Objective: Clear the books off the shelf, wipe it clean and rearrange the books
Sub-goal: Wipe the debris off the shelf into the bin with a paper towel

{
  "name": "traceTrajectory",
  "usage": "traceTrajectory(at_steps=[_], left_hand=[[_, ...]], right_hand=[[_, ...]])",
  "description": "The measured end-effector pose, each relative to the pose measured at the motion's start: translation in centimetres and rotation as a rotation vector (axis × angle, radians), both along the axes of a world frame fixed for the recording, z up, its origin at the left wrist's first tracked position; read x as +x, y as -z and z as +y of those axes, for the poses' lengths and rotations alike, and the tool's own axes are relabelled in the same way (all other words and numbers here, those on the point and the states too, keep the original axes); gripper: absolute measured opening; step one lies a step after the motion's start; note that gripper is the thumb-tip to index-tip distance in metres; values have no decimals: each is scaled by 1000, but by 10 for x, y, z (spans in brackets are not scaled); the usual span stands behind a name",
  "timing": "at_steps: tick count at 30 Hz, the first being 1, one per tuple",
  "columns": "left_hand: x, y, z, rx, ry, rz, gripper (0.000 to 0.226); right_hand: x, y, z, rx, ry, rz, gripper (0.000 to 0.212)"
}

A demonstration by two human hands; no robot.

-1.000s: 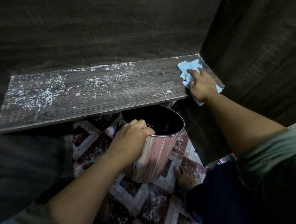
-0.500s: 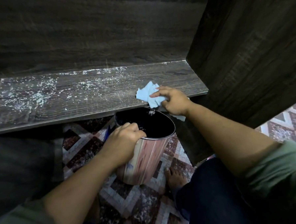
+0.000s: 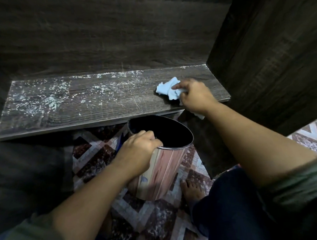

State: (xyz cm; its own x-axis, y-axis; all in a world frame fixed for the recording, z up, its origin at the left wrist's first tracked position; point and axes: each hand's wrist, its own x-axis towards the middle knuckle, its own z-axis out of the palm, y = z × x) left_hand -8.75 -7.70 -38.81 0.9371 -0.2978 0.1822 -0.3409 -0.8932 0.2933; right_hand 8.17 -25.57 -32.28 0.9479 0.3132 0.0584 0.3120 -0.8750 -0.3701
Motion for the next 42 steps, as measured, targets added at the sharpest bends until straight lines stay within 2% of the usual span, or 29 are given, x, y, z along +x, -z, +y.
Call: traceTrajectory(at_steps=[3,5,8,10,12,13,16,17,18,20,22,24,28,32,36,39,42], left_hand=[[0,-2,0,-7,0,5,50],[1,-4,-1,-9,2,12,49],[1,-7,0,-13,-1,34,47],[1,-9,0,-13,0,55,45],[2,-10,0,-20,3,63,43],[2,-11,0,-20,5,74,42],[1,-13,-1,-15,8,103,38],[1,-14,-2,-16,7,107,39],[1,-14,-2,-16,7,113,39],[1,-14,-2,-21,2,110,39],[4,-14,-3,-47,-5,89,39],[7,-14,-4,-51,-11,73,39],[15,-9,-5,-45,-20,61,45],[23,-9,-6,-65,-18,65,40],[33,-10,-7,-91,-39,115,38],[36,-10,-8,-81,-36,149,38],[37,-8,-9,-69,-21,189,37]], right_hand=[[-2,25,6,-235,-108,176,65],[-7,30,7,-322,-207,177,77],[-15,18,5,-297,-308,139,65],[-21,-1,-1,-260,-343,232,55],[-30,-22,-6,-226,-309,298,49],[-35,-28,-8,-184,-268,257,46],[-54,-25,-8,-33,-158,-86,48],[-58,-17,-6,-22,-158,-130,51],[-61,-8,-4,-55,-180,-106,53],[-64,7,-5,-152,-206,81,53],[-61,10,-10,-97,-171,177,50],[-48,4,-13,8,-110,84,50],[-2,-2,-21,76,43,-127,53],[53,10,-26,8,218,-168,57],[107,19,-20,-76,142,-52,74],[124,27,-12,-253,98,50,71],[125,31,-9,-275,99,43,68]])
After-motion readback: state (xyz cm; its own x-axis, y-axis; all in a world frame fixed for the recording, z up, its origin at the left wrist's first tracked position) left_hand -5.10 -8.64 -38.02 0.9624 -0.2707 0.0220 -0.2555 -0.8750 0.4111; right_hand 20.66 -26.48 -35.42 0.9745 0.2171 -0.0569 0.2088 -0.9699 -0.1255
